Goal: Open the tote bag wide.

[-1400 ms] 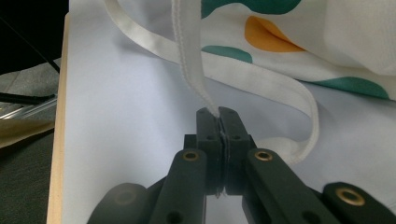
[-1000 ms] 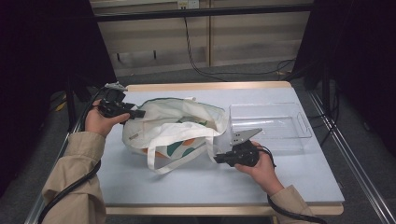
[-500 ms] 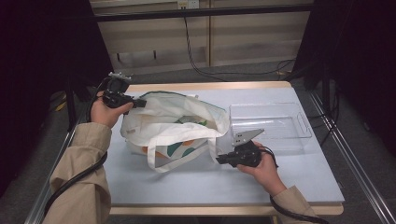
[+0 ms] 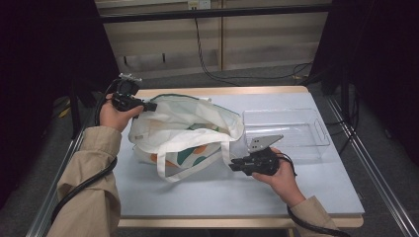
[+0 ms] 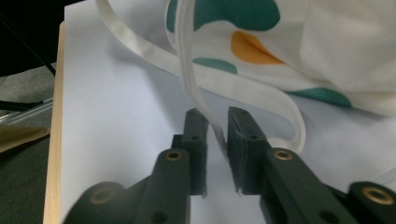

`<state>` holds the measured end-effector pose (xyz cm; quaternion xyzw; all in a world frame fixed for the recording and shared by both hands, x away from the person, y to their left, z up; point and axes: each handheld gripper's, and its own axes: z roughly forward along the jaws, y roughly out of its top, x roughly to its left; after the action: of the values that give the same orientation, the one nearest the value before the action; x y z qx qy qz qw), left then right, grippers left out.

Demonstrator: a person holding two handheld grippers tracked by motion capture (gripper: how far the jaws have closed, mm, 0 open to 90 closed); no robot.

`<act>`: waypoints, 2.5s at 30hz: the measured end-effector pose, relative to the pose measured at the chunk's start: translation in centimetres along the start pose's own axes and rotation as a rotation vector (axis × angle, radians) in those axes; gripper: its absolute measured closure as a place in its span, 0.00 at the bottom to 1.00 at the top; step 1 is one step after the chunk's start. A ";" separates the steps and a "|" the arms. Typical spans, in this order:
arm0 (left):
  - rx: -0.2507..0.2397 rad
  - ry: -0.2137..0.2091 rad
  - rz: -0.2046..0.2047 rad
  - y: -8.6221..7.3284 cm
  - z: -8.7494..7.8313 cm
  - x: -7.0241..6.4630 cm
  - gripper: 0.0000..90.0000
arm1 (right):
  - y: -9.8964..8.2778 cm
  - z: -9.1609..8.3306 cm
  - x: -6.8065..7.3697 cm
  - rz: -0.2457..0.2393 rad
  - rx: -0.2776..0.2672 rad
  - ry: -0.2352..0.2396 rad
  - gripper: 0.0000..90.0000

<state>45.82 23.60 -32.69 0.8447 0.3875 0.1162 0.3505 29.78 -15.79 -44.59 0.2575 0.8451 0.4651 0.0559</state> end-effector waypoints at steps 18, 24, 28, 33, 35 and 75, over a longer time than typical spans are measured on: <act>0.010 -0.011 0.003 0.0 0.1 0.0 0.80 | 1.2 -3.1 -0.7 -0.006 -0.063 -0.087 0.41; 0.024 -0.008 0.013 0.1 0.1 0.1 0.80 | 2.2 -4.2 -1.1 -0.003 -0.101 -0.096 0.37; 0.020 -0.009 0.012 0.2 0.1 0.1 0.80 | 3.0 -4.8 -1.1 -0.020 -0.108 -0.114 0.33; 0.025 -0.011 0.014 0.2 0.1 0.0 0.80 | 3.8 -5.4 -1.1 -0.032 -0.117 -0.120 0.31; 0.027 -0.002 0.019 0.2 0.1 0.0 0.80 | 4.2 -5.5 -1.0 -0.045 -0.117 -0.122 0.30; 0.033 -0.011 0.017 0.2 0.4 0.1 0.79 | 7.2 -1.9 0.2 -0.224 -0.020 -0.139 0.34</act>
<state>46.17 23.41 -32.86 0.8543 0.3800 0.1080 0.3378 31.74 -14.04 -37.65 0.1927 0.8580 0.4453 0.1685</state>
